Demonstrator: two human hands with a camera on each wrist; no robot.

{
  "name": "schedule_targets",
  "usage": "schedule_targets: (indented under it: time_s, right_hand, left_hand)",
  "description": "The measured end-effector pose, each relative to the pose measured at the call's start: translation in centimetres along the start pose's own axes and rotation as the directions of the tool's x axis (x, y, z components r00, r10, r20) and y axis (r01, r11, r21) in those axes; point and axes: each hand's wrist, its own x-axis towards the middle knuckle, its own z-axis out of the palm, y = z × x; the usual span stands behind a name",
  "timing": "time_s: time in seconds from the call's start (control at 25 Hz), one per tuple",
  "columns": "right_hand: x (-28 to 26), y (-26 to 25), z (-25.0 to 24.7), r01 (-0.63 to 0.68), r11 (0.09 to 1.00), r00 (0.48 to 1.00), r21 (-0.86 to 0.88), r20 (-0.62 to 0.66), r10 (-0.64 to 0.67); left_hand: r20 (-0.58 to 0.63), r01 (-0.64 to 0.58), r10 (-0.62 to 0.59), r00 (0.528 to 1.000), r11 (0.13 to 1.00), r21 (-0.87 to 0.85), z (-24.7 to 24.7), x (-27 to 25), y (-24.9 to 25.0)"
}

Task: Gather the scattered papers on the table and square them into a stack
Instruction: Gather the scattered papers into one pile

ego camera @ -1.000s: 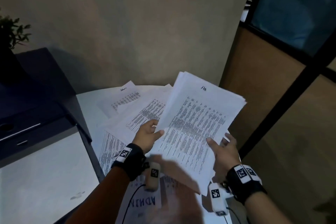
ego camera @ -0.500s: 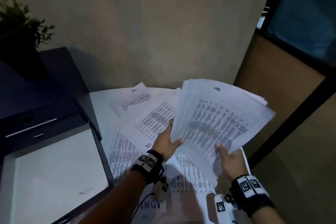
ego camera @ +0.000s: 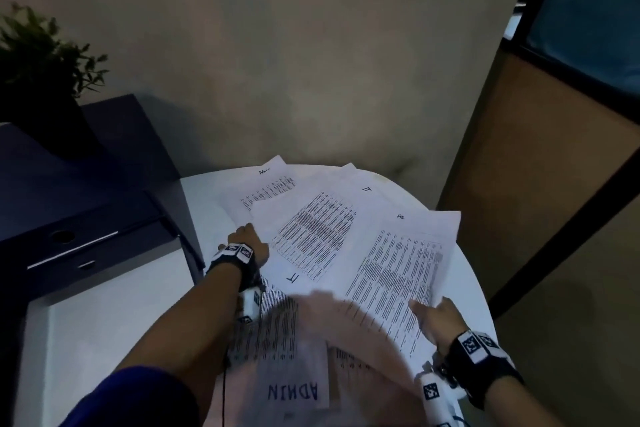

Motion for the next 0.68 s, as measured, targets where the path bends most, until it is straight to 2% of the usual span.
schedule_targets:
  time_s: [0.12,0.24,0.28,0.4,0.48,0.56,0.68]
  right_hand:
    - [0.8,0.8,0.4,0.000,1.000,1.000,-0.021,-0.001,0.000]
    - [0.6,0.9,0.6,0.004,1.000,1.000,0.013,0.030,-0.004]
    - [0.0,0.2,0.4,-0.006,1.000,0.999,0.012,0.037,0.006]
    - [-0.4,-0.2,0.2,-0.018,1.000,0.999,-0.007,0.028,0.019]
    - [-0.9,-0.5,0.0,-0.028,1.000,1.000,-0.006,0.007,0.028]
    - [-0.7,-0.3,0.1,-0.016,1.000,1.000,0.004,0.020,0.016]
    - [0.2,0.3,0.4,-0.040,0.999,0.999,-0.008,0.031,0.040]
  left_hand:
    - [-0.050,0.021,-0.016,0.999,0.996,0.092,0.1,-0.3,1.2]
    - [-0.114,-0.018,0.026,0.993,0.997,0.075,-0.2,0.0,2.2]
    - [-0.091,-0.048,0.051,0.995,0.998,0.045,-0.6,0.3,2.3]
    - [0.033,-0.023,0.025,0.999,0.996,-0.085,-1.7,0.8,2.2]
    - [0.095,-0.060,0.072,0.993,0.991,-0.122,-2.0,0.6,2.2]
    - [0.147,-0.111,0.122,0.982,0.990,-0.082,-1.5,0.4,2.6]
    - [0.154,-0.180,0.180,0.972,0.984,-0.014,-0.9,-1.0,3.6]
